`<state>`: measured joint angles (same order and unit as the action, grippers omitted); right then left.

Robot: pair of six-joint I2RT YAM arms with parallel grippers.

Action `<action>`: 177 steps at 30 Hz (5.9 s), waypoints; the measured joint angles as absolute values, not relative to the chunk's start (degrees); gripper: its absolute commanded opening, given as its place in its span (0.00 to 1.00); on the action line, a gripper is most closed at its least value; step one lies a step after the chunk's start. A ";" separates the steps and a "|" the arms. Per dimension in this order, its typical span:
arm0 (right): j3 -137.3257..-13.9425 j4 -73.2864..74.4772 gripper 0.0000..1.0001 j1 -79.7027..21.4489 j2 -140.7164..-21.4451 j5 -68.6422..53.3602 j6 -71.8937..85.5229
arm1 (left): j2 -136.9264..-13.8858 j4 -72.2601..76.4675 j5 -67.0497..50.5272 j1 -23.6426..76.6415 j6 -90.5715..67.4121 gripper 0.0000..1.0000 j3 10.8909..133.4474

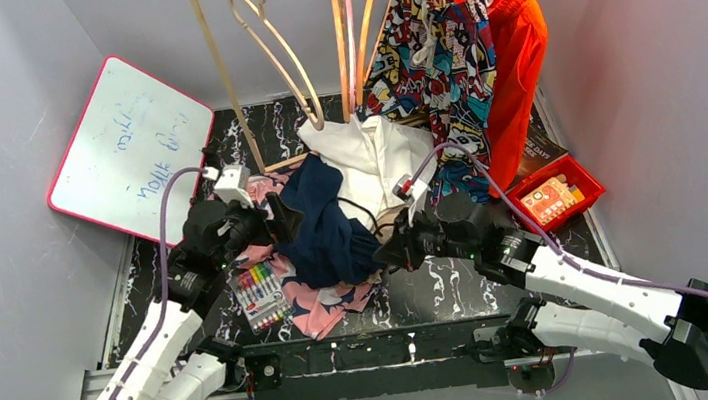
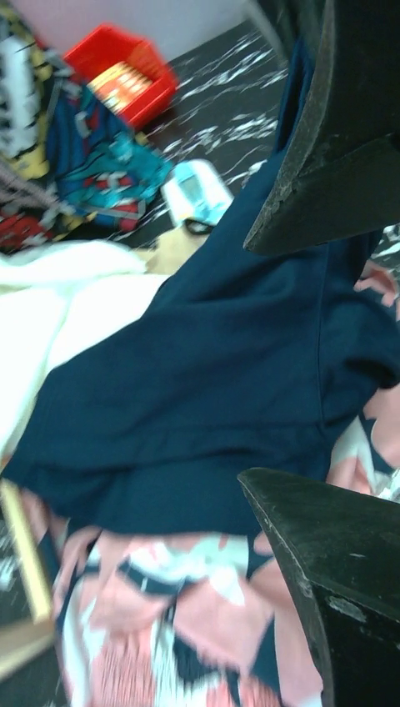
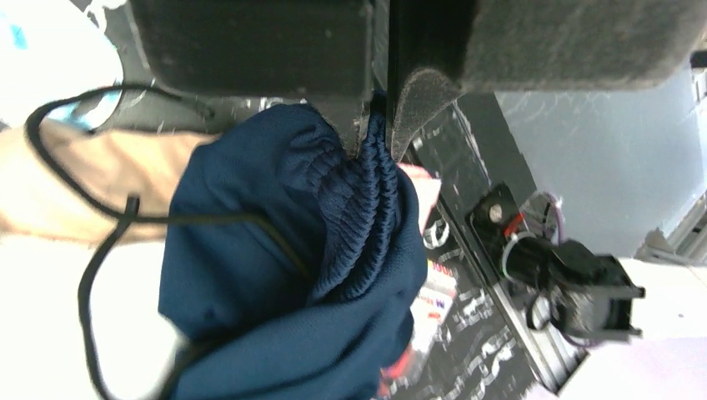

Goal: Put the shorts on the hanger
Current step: Adjust the shorts at the center of the board.

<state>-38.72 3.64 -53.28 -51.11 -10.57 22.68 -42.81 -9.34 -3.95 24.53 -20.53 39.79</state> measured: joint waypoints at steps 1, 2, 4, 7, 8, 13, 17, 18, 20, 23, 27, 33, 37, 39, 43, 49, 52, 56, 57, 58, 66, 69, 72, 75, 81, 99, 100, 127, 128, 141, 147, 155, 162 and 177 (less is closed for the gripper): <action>-37.34 3.60 0.00 -53.28 -50.87 -10.85 23.22 | -43.62 -9.17 -6.11 24.60 -20.58 0.98 39.81; -35.57 3.49 0.00 -53.28 -50.33 -11.11 24.01 | -44.84 -9.10 -8.99 24.69 -20.80 0.98 39.81; -31.79 3.25 0.00 -53.28 -48.56 -11.40 25.52 | -47.05 -9.10 -13.56 25.26 -21.63 0.98 39.81; -27.99 2.72 0.00 -53.28 -46.22 -11.77 28.36 | -49.10 -8.80 -19.64 30.96 -23.53 0.99 40.07; -27.92 2.42 0.00 -53.28 -46.39 -11.79 28.51 | -49.84 -8.69 -19.84 32.14 -23.68 0.98 40.14; -27.14 -0.38 0.00 -53.30 -49.39 -12.27 29.82 | -64.69 -8.38 -7.35 50.04 -23.16 0.86 43.35; -27.14 -1.08 0.00 -53.34 -49.39 -12.36 29.89 | -67.22 -8.34 -3.03 51.57 -23.33 0.65 43.51; -27.14 -1.26 0.00 -53.34 -49.36 -12.38 29.91 | -67.26 -8.34 -2.52 51.64 -23.46 0.57 43.51; -27.14 -1.72 0.00 -53.34 -49.36 -12.40 30.17 | -67.31 -8.34 -1.43 51.86 -23.44 0.37 43.51; -27.14 -2.31 0.00 -53.34 -49.10 -12.43 30.65 | -67.46 -8.43 0.25 51.90 -23.18 0.02 43.51; -27.16 -2.26 0.00 -53.34 -47.99 -11.88 30.87 | -66.52 -9.89 3.62 51.96 -23.20 0.00 43.51; -32.27 3.66 0.00 -53.39 -43.33 -5.87 28.67 | -59.27 -17.72 10.98 51.99 -18.98 0.00 52.51; -40.12 4.23 0.00 -53.36 -40.03 -2.26 26.61 | -53.63 -16.62 16.05 51.96 -16.97 0.00 61.71; -41.23 2.63 0.00 -53.39 -38.41 -1.43 26.61 | -48.29 -14.48 18.83 51.99 -17.63 0.00 61.10; -37.65 0.82 0.00 -53.39 -36.38 -1.21 28.80 | -39.70 -13.63 25.45 51.96 -23.99 0.00 51.59; -24.29 4.38 0.00 -53.39 -35.09 -1.19 34.46 | -44.99 -28.86 33.12 51.99 -46.41 0.04 39.55; -22.83 7.03 0.00 -53.43 -32.67 -1.04 35.86 | -47.18 -36.45 34.09 52.31 -56.14 0.53 38.17; -23.18 7.11 0.00 -53.43 -30.96 -1.78 35.70 | -47.13 -42.78 38.17 52.18 -61.95 0.98 39.94; -23.20 7.11 0.00 -53.43 -31.00 -1.87 35.70 | -47.13 -43.44 38.57 52.18 -61.87 0.98 41.08; -23.31 7.14 0.00 -53.43 -31.42 -2.37 35.55 | -47.05 -43.68 38.70 52.21 -61.39 0.98 42.33; -23.81 1.17 0.00 -53.43 -40.05 -9.47 35.68 | -44.86 -39.42 30.04 52.18 -53.10 0.97 52.12; -24.14 -4.75 0.00 -53.78 -44.51 -11.38 36.42 | -45.45 -34.09 19.97 52.18 -49.80 0.96 52.62; -25.85 -10.07 0.00 -55.64 -49.58 -12.21 36.53 | -48.64 -30.79 11.90 52.21 -48.23 0.96 52.62; -28.80 -12.45 0.00 -59.11 -53.80 -11.90 35.05 | -51.37 -29.34 7.05 52.25 -47.94 0.93 52.18; -30.02 -13.87 0.00 -63.90 -55.11 -8.88 32.42 | -48.84 -32.21 6.83 52.25 -49.80 0.91 51.83; -29.95 -13.98 0.00 -69.28 -57.95 -5.02 28.25 | -50.81 -44.88 13.50 52.25 -56.51 0.48 48.80; -29.95 -14.04 0.00 -69.76 -58.85 -5.58 28.01 | -51.44 -44.47 13.37 52.25 -56.71 0.39 48.38; -40.86 -6.50 0.71 -69.30 -52.07 16.58 20.56 | -40.71 -38.98 11.09 52.25 -22.00 0.00 57.60; -41.08 -6.83 0.72 -68.75 -53.65 15.79 20.23 | -40.80 -38.98 10.50 52.25 -21.52 0.00 57.63; -47.51 -13.39 0.68 -67.72 -71.75 6.04 15.53 | -41.52 -38.96 7.01 52.25 -19.27 0.00 59.79; -49.69 -16.78 0.40 -67.72 -77.12 7.01 14.90 | -41.17 -39.00 6.35 52.25 -19.20 0.00 60.42; -50.48 -17.52 0.00 -67.90 -77.28 15.44 14.20 | -40.38 -39.81 6.81 52.25 -19.03 0.00 60.95; -59.11 -4.21 0.00 -68.14 -60.84 20.95 11.09 | -42.13 -39.27 10.41 52.27 -15.77 0.00 70.81; -44.36 15.05 0.00 -68.34 -42.74 26.87 22.92 | -50.09 -20.64 13.19 53.19 -22.50 0.11 50.39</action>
<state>-44.36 15.05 -68.34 -42.74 26.87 22.92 -50.09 -20.64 13.19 53.19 -22.50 50.39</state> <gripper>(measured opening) 0.028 0.020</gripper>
